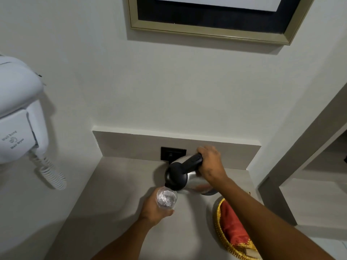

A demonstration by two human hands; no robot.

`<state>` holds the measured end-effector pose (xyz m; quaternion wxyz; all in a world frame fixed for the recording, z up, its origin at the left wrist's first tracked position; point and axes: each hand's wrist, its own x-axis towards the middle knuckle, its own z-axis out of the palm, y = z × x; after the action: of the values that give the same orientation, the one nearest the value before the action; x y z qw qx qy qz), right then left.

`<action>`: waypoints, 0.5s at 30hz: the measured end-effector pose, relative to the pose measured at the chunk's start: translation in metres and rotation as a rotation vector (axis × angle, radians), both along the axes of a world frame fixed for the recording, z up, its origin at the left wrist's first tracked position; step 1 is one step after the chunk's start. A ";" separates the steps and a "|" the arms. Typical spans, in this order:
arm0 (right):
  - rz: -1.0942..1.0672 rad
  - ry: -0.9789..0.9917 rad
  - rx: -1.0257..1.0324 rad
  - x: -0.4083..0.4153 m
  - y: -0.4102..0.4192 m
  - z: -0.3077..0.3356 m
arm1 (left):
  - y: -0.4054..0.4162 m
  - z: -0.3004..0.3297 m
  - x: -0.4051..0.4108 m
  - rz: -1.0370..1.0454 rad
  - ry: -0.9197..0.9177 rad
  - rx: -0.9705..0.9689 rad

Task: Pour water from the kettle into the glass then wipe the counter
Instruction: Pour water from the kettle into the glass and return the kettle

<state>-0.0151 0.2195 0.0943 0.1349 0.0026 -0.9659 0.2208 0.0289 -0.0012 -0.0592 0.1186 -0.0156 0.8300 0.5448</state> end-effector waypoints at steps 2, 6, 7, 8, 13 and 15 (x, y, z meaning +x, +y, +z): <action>-0.123 -0.035 -0.206 0.001 0.020 -0.010 | -0.001 0.000 0.001 0.005 0.006 0.003; -0.355 -0.065 -0.497 -0.001 0.057 -0.031 | -0.002 -0.005 -0.001 0.020 0.045 0.004; -0.390 -0.063 -0.542 -0.003 0.064 -0.035 | -0.002 -0.006 -0.002 0.027 0.059 0.003; -0.421 -0.061 -0.587 -0.006 0.070 -0.038 | -0.002 -0.007 -0.003 0.030 0.075 -0.003; -0.498 -0.090 -0.771 -0.017 0.092 -0.055 | -0.004 -0.009 -0.004 0.029 0.139 -0.020; -0.496 -0.111 -0.818 -0.020 0.097 -0.061 | -0.006 -0.010 -0.005 0.023 0.164 -0.028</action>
<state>-0.0354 0.3163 0.0334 0.1218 -0.2929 -0.7769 0.5438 0.0236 -0.0070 -0.0689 0.0436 0.0177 0.8443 0.5339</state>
